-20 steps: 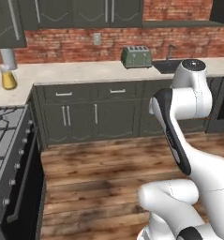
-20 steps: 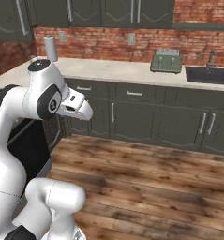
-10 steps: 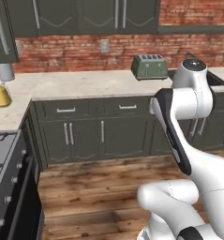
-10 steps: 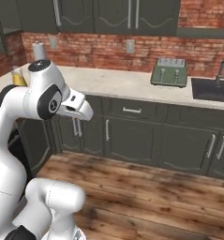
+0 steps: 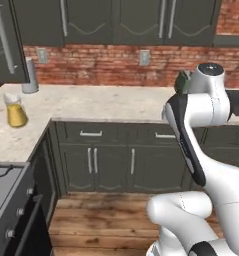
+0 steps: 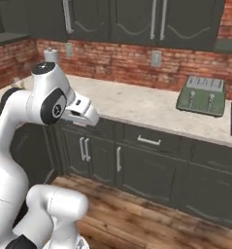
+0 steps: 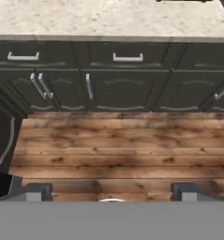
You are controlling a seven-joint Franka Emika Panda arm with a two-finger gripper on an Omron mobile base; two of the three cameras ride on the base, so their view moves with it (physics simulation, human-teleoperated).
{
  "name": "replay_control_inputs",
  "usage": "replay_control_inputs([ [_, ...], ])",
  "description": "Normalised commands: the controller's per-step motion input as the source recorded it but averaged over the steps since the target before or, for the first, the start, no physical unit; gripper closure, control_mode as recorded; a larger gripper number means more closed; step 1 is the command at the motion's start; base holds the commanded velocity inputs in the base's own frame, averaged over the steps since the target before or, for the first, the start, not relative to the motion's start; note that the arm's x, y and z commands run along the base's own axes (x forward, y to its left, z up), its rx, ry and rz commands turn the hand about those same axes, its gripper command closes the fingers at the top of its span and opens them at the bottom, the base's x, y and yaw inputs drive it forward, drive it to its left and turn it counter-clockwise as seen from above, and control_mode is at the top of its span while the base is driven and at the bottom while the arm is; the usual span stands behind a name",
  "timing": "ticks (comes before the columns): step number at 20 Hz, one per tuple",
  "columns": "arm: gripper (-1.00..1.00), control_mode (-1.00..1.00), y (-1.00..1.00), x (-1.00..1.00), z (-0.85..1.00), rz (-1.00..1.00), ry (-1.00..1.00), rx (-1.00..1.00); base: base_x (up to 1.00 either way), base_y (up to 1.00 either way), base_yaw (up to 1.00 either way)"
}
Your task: There is a tray on the dining counter. Grab the cup, mug, and pitcher and place them on the tray. The pitcher may be placed next to the tray if it cannot fit the tray.
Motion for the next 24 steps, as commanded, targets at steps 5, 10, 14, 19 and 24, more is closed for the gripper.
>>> replay_control_inputs([
  [5,-1.00,1.00,0.00,0.00,0.00,0.00,0.00,0.00,0.75,-0.50,0.60],
  [10,-1.00,1.00,0.00,0.00,0.00,0.00,0.00,0.00,0.60,-0.44,0.64],
  [14,-1.00,1.00,0.00,0.00,0.00,0.00,0.00,0.00,0.54,-0.53,0.61],
  [19,-1.00,1.00,0.00,0.00,0.00,0.00,0.00,0.00,0.49,-0.59,0.62],
  [24,-1.00,1.00,0.00,0.00,0.00,0.00,0.00,0.00,0.45,-0.42,0.58],
])
